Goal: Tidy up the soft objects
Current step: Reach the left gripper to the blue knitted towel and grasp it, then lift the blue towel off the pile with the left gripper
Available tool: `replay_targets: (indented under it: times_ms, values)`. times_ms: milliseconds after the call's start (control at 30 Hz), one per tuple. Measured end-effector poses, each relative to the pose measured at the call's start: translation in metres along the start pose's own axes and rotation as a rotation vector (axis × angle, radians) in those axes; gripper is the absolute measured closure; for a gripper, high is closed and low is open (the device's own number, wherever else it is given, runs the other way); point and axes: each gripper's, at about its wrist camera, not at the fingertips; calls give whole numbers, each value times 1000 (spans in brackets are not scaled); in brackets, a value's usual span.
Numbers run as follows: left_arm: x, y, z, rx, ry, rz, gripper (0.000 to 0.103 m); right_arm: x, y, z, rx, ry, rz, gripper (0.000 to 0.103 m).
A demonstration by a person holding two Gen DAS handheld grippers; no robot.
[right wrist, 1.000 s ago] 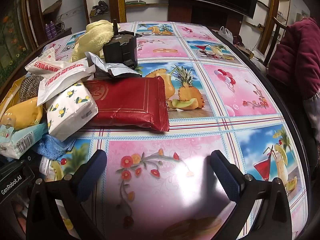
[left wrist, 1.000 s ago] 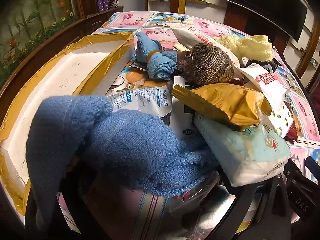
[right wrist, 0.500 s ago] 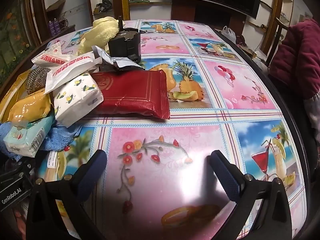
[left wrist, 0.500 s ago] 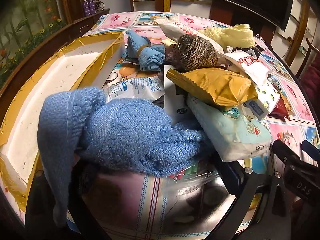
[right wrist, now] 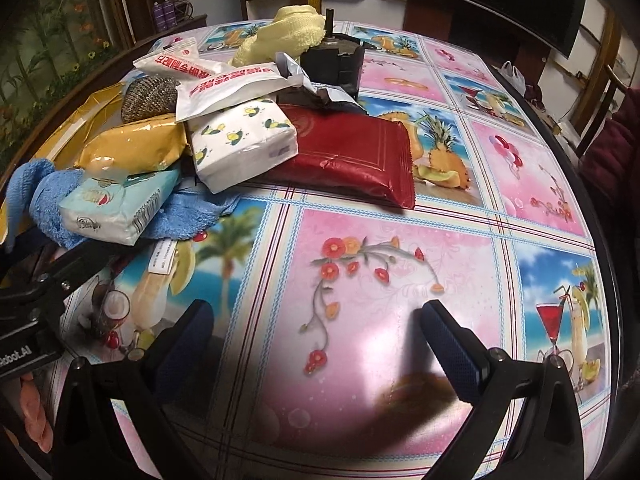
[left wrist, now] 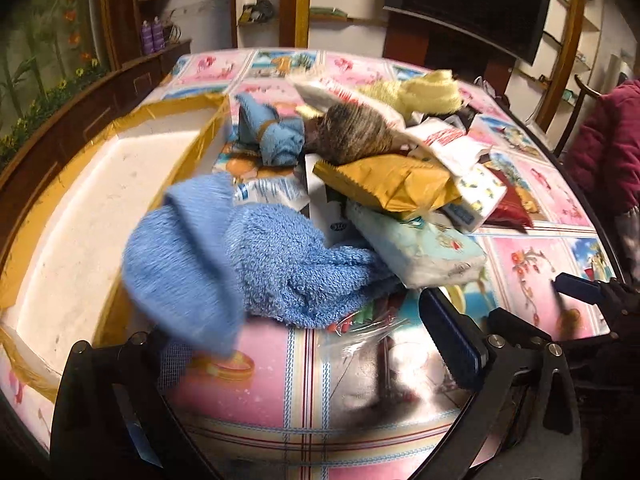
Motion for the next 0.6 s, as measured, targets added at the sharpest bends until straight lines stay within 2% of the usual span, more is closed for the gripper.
replay_targets:
  times_ms: [200, 267, 333, 400, 533, 600]
  values:
    - [-10, 0, -7, 5, -91, 15, 0, -1, -2, 1, -30, 21, -22, 0]
    - [-4, 7, -11, 8, -72, 0, 1, -1, -2, 0, -49, 27, -41, 0]
    - [-7, 14, -17, -8, -109, 23, 1, -2, -1, 0, -53, 31, -66, 0]
    - [-14, 16, -26, -36, -131, 61, 1, -5, -4, 1, -52, 26, -55, 1]
    - [-4, 23, -53, -74, -121, 60, 1, -14, -10, 0, -54, 58, -13, 1]
    - [-4, 25, -62, -83, -80, 73, 1, -22, -11, -2, -60, 57, 16, 1]
Point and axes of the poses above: each gripper's, at about its wrist camera, not at the fingertips, and x roughly the way its jaws point, z to its right, y to its top, and after that the axes turned 2 degrees about y, right-handed
